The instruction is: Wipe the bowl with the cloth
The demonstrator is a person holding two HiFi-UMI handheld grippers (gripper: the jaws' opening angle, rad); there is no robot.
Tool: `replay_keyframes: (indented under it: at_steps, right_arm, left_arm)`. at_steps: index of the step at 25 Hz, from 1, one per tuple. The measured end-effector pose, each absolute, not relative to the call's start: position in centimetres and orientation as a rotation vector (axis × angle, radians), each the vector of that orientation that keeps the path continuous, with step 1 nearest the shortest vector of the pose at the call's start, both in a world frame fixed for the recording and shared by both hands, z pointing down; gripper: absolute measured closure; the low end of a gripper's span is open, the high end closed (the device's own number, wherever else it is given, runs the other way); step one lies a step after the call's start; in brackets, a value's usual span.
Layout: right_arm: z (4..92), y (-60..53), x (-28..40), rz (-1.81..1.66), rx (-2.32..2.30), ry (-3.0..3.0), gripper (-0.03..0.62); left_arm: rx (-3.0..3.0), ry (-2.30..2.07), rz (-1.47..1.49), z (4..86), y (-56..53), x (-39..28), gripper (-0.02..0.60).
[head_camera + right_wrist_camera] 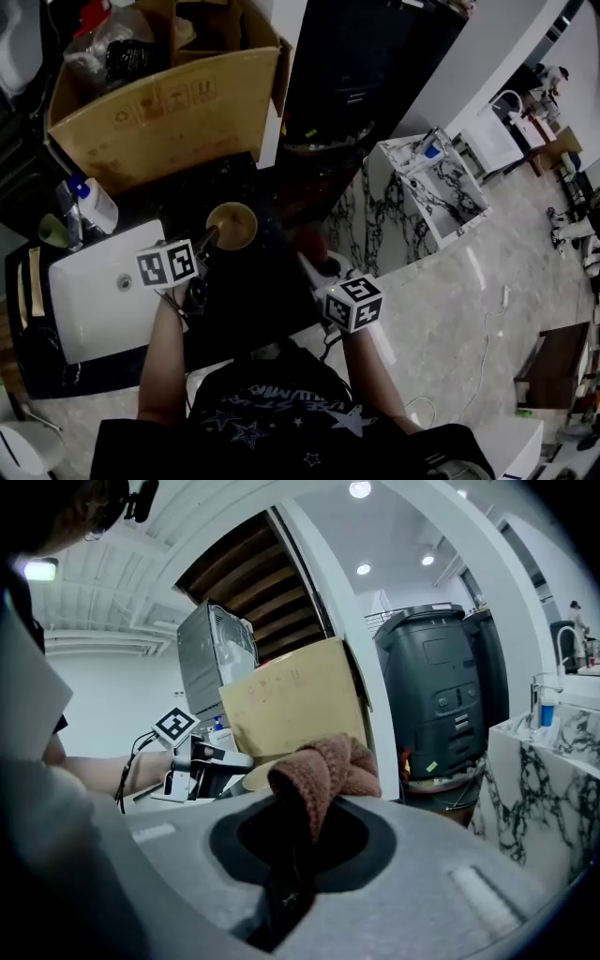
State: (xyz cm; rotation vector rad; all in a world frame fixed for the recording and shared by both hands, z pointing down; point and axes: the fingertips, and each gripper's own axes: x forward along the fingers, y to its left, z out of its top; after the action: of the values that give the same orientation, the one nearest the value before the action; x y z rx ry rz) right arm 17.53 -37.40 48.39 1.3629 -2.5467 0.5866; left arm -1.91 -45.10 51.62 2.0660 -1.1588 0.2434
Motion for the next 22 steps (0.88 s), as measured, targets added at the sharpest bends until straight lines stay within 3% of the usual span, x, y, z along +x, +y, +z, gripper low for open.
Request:
replay_keyframes:
  at_steps: [12,16,22]
  right_arm:
    - [47.8,-41.4,18.5,0.551,1.207,-2.623,0.546]
    - [47.7,-41.8,18.3,0.546,1.175,-2.641,0.546]
    - [47.5,-41.8,18.1,0.538,1.136,-2.66,0.546]
  left_arm:
    - [1.935,-1.167,0.364,53.5,-46.4,-0.9,0.407]
    - [1.913,-1.222,0.415,54.2,-46.4,-1.2,0.515]
    - [1.914,-1.243,0.467,54.1,-45.8,-0.9,0.558]
